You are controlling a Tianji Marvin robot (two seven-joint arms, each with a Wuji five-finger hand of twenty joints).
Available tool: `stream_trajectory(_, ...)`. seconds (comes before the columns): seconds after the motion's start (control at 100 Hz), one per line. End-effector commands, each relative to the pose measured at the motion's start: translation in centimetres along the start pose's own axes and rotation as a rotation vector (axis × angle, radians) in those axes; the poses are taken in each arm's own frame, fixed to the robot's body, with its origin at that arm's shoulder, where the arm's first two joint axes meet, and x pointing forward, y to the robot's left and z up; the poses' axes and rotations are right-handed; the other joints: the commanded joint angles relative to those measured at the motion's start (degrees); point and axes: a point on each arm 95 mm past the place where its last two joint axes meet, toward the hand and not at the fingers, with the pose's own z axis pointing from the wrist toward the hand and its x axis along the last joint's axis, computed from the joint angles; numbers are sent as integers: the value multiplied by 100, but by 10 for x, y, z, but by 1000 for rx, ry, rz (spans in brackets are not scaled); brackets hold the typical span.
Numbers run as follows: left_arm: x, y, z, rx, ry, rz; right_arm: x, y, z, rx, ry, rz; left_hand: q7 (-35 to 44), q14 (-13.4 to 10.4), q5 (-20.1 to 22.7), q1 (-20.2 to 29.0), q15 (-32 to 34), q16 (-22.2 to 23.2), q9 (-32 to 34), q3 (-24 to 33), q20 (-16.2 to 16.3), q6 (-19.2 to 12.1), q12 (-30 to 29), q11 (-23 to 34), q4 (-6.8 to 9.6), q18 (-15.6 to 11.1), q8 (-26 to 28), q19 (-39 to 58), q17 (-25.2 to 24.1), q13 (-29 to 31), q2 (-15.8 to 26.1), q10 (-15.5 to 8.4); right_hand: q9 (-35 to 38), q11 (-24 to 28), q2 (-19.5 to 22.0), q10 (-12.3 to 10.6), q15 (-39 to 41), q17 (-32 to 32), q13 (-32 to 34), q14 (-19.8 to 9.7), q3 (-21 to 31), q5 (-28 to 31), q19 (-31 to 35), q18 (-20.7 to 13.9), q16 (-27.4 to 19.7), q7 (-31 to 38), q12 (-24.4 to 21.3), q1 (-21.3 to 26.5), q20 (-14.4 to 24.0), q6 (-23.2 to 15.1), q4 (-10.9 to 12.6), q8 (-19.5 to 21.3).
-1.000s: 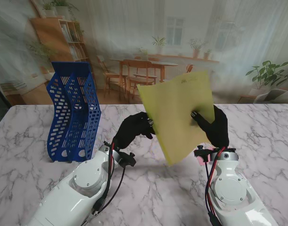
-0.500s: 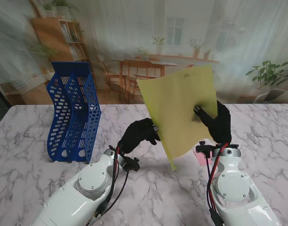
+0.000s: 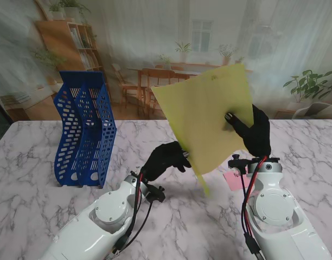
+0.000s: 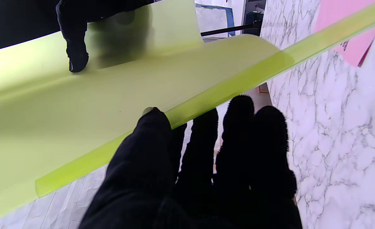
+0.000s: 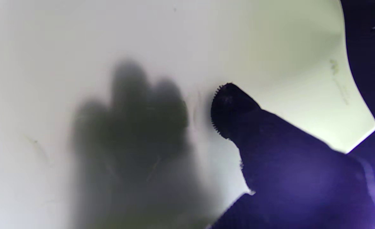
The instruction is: Open the sliding file folder, put the receipt in and insert it into the document holder
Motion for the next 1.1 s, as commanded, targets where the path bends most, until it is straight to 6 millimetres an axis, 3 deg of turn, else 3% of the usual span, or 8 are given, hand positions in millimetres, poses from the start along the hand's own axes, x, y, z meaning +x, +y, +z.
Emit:
stream_trajectory(0.0, -3, 7, -1, -29, -8, -7, 6, -1, 3, -5, 17, 14, 608, 19, 490, 355, 178, 41, 235, 215, -29, -281, 98, 327, 135, -324, 25, 225, 163, 151, 174, -97, 261, 425, 299, -232, 438, 116, 292, -174, 349, 172, 167, -68, 100, 576, 140, 357, -40, -728, 104, 289)
stream_trajectory(0.27, -2, 9, -1, -32, -4, -24, 7, 3, 1, 5, 16, 3, 512, 115, 358, 355, 83, 14, 53, 261, -57, -216, 69, 260, 130, -239, -8, 117, -48, -43, 220, -74, 259, 417, 304, -225, 437, 115, 292, -171, 349, 159, 167, -63, 94, 567, 141, 360, -40, -706, 106, 288)
stream_trajectory(0.37, 1, 7, -2, -37, 12, -39, 2, 4, -4, 7, -1, -1, -367, 248, -283, 154, -228, 23, -812, -49, 10, -194, -284, 40, 209, -198, -53, -296, -607, -635, 118, -68, 254, 413, 306, -205, 434, 101, 289, -146, 355, 161, 165, -39, 91, 563, 140, 365, -40, -672, 107, 282)
stream_trajectory(0.48, 6, 2, -1, -47, 35, -20, -1, 6, -8, 4, -13, 2, -1556, 330, -901, -573, -521, 7, -1838, -190, 7, -45, -408, -249, 229, -266, -452, -772, -1129, -1286, 264, 113, 253, 416, 299, -185, 440, 94, 289, -134, 367, 161, 172, -10, 92, 561, 142, 370, -36, -650, 107, 276)
stream_trajectory(0.76, 25, -14, 4, -16, 99, 85, 4, 12, -5, 14, -7, -3, -3026, 406, -2554, -1753, -1003, -62, -4165, -552, -191, 132, -791, -978, 134, -491, -1315, -1604, -2011, -2571, -515, 265, 240, 413, 310, -181, 422, 75, 281, -116, 378, 147, 168, -2, 81, 555, 141, 373, -36, -628, 103, 272)
stream_trajectory(0.91, 38, -23, 7, 24, 153, 138, 3, 11, -4, 16, -15, -5, -3188, 475, -2898, -2238, -1204, -203, -4763, -542, -306, 173, -1218, -1562, -12, -516, -1433, -1941, -2260, -3051, -861, 409, 236, 415, 311, -171, 413, 59, 280, -113, 379, 143, 162, 10, 76, 551, 140, 376, -37, -610, 102, 269)
stream_trajectory(1.09, 56, -40, 9, 92, 204, 138, 0, 9, -5, 18, -28, -3, -3073, 445, -2927, -2304, -1297, -312, -4678, -550, -344, 418, -1198, -1729, -60, -513, -1300, -2055, -2337, -3225, -978, 398, 233, 424, 313, -159, 401, 39, 276, -99, 384, 140, 159, 21, 72, 550, 139, 378, -35, -600, 102, 270)
